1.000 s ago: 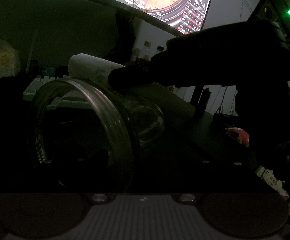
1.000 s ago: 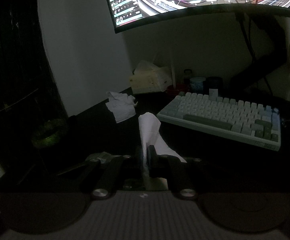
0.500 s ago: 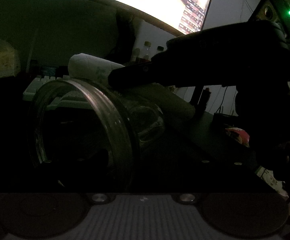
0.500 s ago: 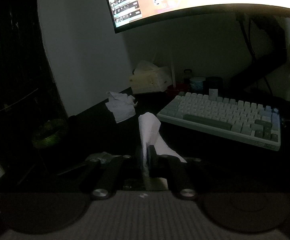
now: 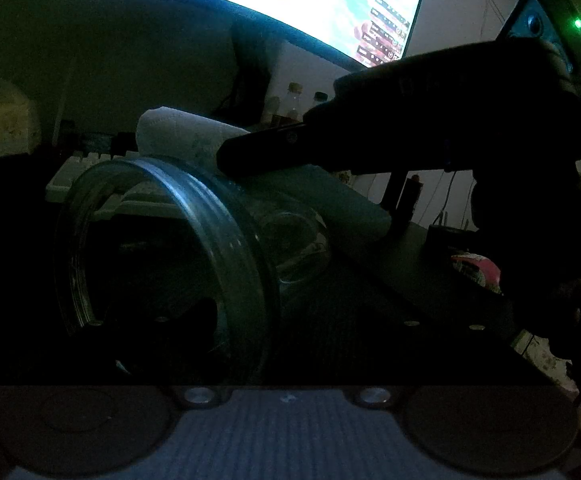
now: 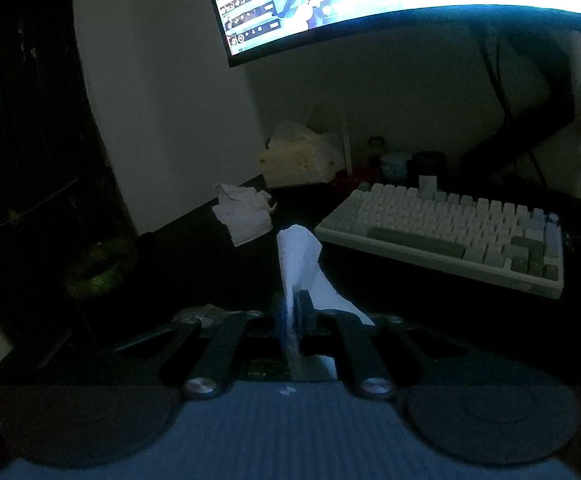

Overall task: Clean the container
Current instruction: 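Rotate the towel inside the jar with the right tool while the left tool holds it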

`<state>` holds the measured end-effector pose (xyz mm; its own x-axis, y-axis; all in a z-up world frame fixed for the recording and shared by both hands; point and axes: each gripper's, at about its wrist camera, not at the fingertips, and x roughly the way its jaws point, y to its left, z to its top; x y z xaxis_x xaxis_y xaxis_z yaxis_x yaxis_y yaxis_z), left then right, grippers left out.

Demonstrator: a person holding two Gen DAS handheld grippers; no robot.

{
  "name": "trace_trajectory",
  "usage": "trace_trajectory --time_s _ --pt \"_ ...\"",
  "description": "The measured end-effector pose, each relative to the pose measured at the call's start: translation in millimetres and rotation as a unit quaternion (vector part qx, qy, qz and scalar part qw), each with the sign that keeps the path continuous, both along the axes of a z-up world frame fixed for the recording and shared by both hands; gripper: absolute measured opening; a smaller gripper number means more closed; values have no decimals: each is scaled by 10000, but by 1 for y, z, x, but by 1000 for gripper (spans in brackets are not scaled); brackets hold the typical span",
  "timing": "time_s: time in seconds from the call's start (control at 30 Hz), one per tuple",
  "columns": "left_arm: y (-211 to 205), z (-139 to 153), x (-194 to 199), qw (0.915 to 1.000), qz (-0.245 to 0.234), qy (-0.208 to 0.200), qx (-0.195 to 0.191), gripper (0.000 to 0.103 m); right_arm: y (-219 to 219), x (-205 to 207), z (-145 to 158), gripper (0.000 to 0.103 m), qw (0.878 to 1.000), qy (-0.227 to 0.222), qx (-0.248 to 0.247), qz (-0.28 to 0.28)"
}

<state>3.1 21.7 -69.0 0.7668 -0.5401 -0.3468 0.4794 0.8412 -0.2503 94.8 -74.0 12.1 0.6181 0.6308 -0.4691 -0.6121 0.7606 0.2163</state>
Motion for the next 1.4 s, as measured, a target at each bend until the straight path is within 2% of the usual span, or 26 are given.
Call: trace_trajectory --time_s 0.1,0.2,0.33,0.43,0.5,0.67,0.83,0.9,0.97,1.03,1.13,1.2,1.3,1.33,1.4 --pt "1 -1 1 10000 -21 6 -22 75 -2 4 0 7 9995 -126 -243 -178" --pt "3 -1 3 10000 -26 15 -45 75 -11 15 -3 7 9971 -82 -395 -650" --pt "2 -2 5 10000 -21 6 -19 75 -2 4 1 7 9996 3 -172 -226" --pt "2 -3 5 10000 -34 2 -4 75 12 -11 5 7 9994 -28 -68 335" --pt "2 -4 5 10000 -44 2 -5 75 13 -12 5 7 9992 -41 -77 402" --pt "4 -5 7 10000 -88 3 20 75 -16 16 -2 7 9993 162 -98 -322" --pt "0 -3 5 9989 -55 -151 431 75 -48 41 -6 6 9931 434 -245 -1061" --pt "2 -1 3 9985 -13 -224 500 68 -59 42 -4 6 9929 465 -75 -1094" --pt "7 3 3 9989 -39 -283 370 34 -64 37 2 6 9936 399 31 -1058" --pt "13 6 6 9995 -152 -240 168 16 -65 30 7 6 9945 313 74 -998" --pt "18 8 4 9991 -330 -144 -225 7 -62 21 15 6 9956 271 154 -880" --pt "22 8 1 9965 -499 -37 -664 4 -60 14 19 6 9963 246 201 -793" --pt "27 12 2 9902 -841 -31 -1111 3 -56 8 23 6 9972 245 253 -658" --pt "28 14 0 9883 -921 -21 -1212 4 -54 6 24 6 9975 238 240 -616" --pt "27 18 -4 9889 -906 -63 -1176 5 -51 3 26 6 9980 222 202 -562"
